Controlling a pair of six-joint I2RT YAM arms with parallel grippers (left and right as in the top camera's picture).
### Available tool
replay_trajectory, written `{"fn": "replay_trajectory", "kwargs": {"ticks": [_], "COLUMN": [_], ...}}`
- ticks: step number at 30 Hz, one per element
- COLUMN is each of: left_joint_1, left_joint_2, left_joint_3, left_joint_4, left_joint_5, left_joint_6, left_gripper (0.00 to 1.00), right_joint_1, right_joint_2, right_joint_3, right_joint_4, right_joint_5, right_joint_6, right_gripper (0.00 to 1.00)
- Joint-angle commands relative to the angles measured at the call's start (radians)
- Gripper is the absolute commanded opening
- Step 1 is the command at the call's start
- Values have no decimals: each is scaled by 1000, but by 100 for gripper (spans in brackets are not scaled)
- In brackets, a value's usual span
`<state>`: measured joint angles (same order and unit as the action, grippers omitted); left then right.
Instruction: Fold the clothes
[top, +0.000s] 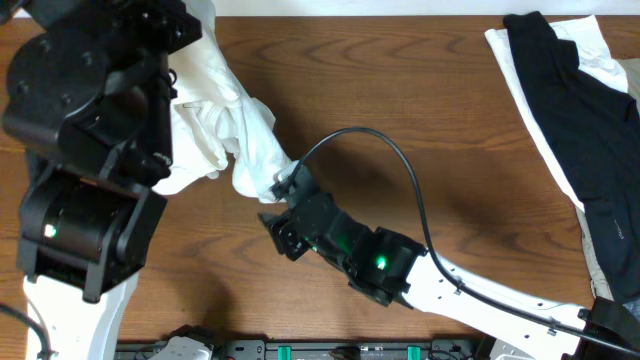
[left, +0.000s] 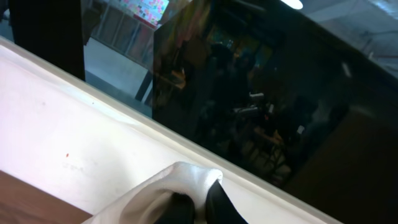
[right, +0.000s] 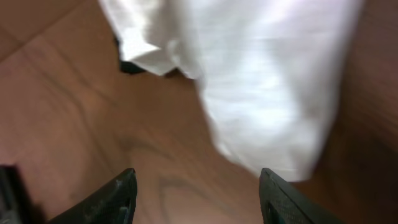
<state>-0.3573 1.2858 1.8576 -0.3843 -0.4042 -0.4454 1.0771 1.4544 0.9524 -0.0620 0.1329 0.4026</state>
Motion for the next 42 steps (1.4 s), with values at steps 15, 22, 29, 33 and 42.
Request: {"fn": "replay_trajectory", "kwargs": {"ticks": [15,22,29,33,42], "left_joint_1": [-94,-141,-172,-172,-172], "left_joint_2": [18,1,-19,-30,-40], "left_joint_3": [13,13,13,13,13], "left_joint_4": [84,84,65,43,28], "left_joint_5": [-35,-35,-35,-35,-35], "left_joint_6": [55,110,146,146,159], "left_gripper": [6,6,6,6,6], "right_joint_1": [30,10,-12,-26,-31], "right_joint_2": [133,153,156,156,156], "right_joint_3": [1,1,1,1,1], "right_joint_4": [82,113,129,114,63], "right_joint_5": [225,386,421,425,437], "right_joint_6": [166,196,211,211,230], "right_gripper": [62,61,60,59,1]}}
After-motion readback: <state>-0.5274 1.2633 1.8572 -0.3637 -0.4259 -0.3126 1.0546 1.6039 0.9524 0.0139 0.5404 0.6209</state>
